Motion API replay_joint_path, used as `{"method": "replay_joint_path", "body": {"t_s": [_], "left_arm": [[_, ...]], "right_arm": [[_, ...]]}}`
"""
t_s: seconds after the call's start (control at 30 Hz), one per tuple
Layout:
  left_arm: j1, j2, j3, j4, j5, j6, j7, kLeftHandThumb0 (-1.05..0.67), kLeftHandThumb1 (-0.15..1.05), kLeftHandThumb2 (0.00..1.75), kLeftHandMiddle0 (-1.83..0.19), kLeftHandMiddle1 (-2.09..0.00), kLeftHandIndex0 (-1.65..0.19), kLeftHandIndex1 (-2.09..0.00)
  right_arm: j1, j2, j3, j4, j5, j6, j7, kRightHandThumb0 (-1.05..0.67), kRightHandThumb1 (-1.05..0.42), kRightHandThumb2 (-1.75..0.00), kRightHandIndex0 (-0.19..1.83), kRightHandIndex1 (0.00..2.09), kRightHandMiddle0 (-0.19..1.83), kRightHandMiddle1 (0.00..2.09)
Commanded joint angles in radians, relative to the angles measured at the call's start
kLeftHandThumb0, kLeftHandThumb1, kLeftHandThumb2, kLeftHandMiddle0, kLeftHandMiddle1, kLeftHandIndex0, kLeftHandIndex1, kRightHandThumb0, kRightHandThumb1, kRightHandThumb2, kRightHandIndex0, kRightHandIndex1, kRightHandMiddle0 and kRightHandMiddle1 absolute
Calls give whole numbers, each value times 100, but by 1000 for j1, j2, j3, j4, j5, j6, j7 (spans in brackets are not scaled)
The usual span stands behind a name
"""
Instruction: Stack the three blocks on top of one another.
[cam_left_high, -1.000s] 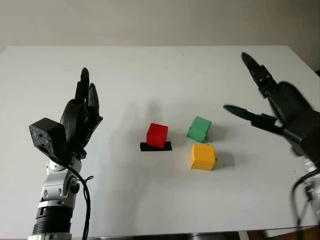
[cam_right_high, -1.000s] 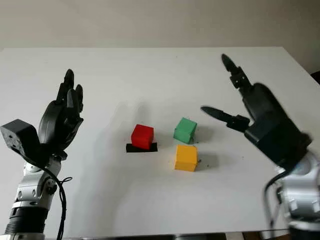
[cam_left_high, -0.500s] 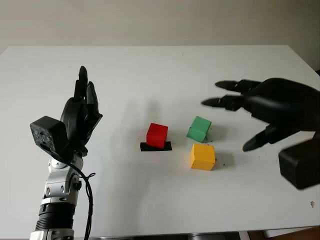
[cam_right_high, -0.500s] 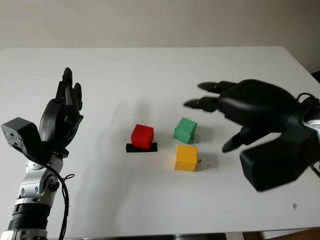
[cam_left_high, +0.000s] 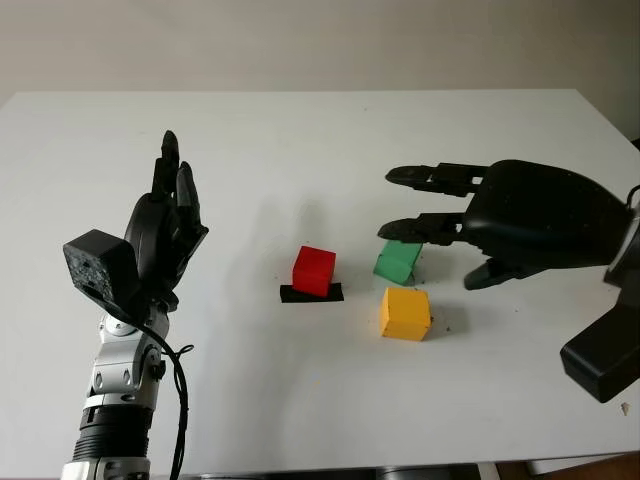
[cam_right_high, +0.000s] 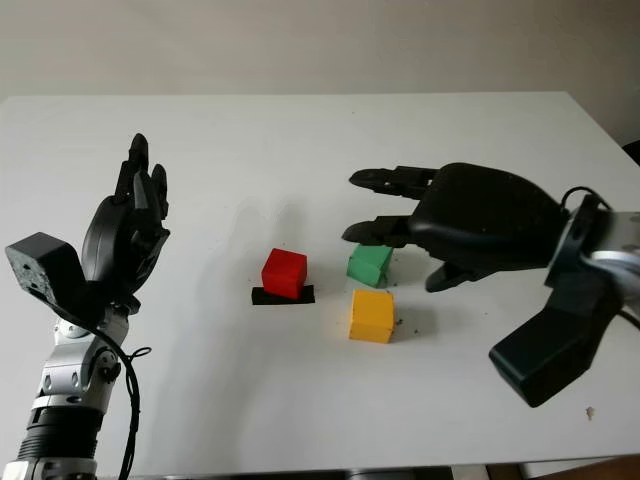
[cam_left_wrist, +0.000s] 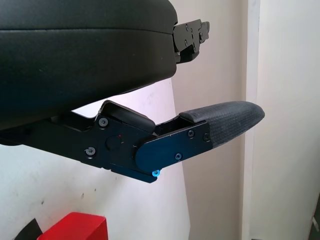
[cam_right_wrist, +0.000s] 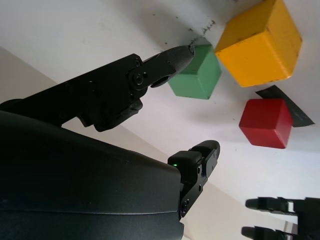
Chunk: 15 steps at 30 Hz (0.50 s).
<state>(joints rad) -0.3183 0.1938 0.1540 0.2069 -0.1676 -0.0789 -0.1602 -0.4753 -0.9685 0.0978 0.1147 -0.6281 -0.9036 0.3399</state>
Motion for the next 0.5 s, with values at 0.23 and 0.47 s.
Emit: {"method": "replay_joint_path", "body": {"t_s": [0.23, 0.47], "left_arm": [[20, -9, -7, -31, 24, -6, 7, -80, 105, 75, 19, -2, 19, 0], [28, -8, -14, -35, 36, -13, 8, -80, 105, 73, 19, -2, 19, 0]], "right_arm": [[-13, 45, 38, 56, -43, -83, -94, -20, -88, -6, 10, 5, 45, 14], [-14, 22, 63, 48, -43, -96, -61, -29, -85, -5, 9, 5, 47, 15]]}}
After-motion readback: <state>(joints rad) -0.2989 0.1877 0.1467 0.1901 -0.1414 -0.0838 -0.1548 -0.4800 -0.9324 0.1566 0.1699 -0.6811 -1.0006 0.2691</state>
